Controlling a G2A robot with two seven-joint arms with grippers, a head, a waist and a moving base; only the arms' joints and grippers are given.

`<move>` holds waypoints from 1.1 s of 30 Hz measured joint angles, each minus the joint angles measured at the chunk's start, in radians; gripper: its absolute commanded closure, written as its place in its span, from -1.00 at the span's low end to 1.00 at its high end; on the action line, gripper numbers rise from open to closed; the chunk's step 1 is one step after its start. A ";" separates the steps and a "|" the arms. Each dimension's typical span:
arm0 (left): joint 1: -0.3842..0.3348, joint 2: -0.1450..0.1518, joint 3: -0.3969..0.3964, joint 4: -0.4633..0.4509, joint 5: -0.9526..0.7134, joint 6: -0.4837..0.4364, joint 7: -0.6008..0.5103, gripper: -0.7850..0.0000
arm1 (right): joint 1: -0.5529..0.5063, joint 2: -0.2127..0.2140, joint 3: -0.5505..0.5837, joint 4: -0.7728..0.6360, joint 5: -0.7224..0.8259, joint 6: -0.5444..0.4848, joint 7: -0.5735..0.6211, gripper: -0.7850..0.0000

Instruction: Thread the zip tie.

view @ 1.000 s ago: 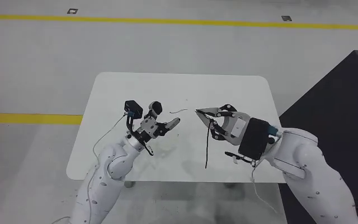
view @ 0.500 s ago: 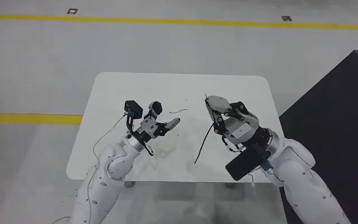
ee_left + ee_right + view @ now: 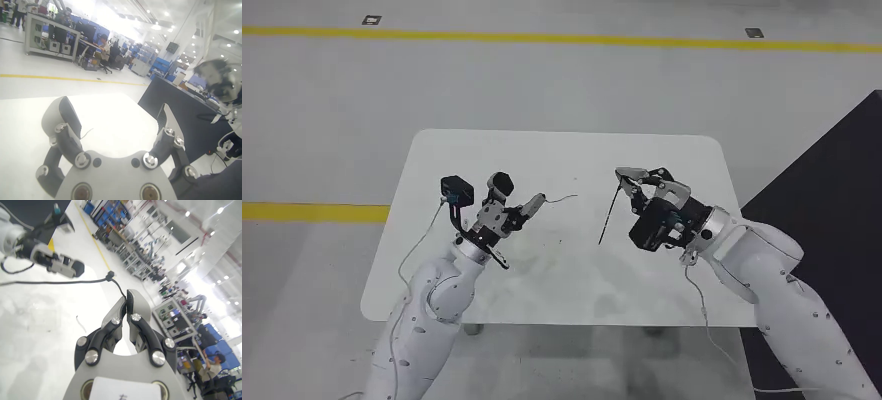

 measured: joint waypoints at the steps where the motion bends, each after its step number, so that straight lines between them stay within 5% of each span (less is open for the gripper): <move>1: 0.006 0.000 0.000 -0.007 0.009 -0.005 0.014 -1.00 | 0.023 -0.003 -0.010 0.037 0.020 -0.030 0.020 1.00; 9: 0.020 -0.001 0.004 -0.024 0.022 -0.018 0.045 -1.00 | 0.205 -0.049 -0.224 0.259 -0.134 0.023 0.140 1.00; 18: 0.020 -0.001 0.004 -0.024 0.022 -0.017 0.045 -1.00 | 0.437 -0.154 -0.516 0.472 -0.223 0.073 0.208 1.00; 26: 0.020 -0.001 0.004 -0.024 0.022 -0.017 0.045 -1.00 | 0.518 -0.208 -0.578 0.619 -0.264 0.145 0.180 1.00; 33: 0.020 -0.001 0.004 -0.024 0.022 -0.018 0.045 -1.00 | 0.513 -0.213 -0.552 0.629 -0.188 0.161 0.158 1.00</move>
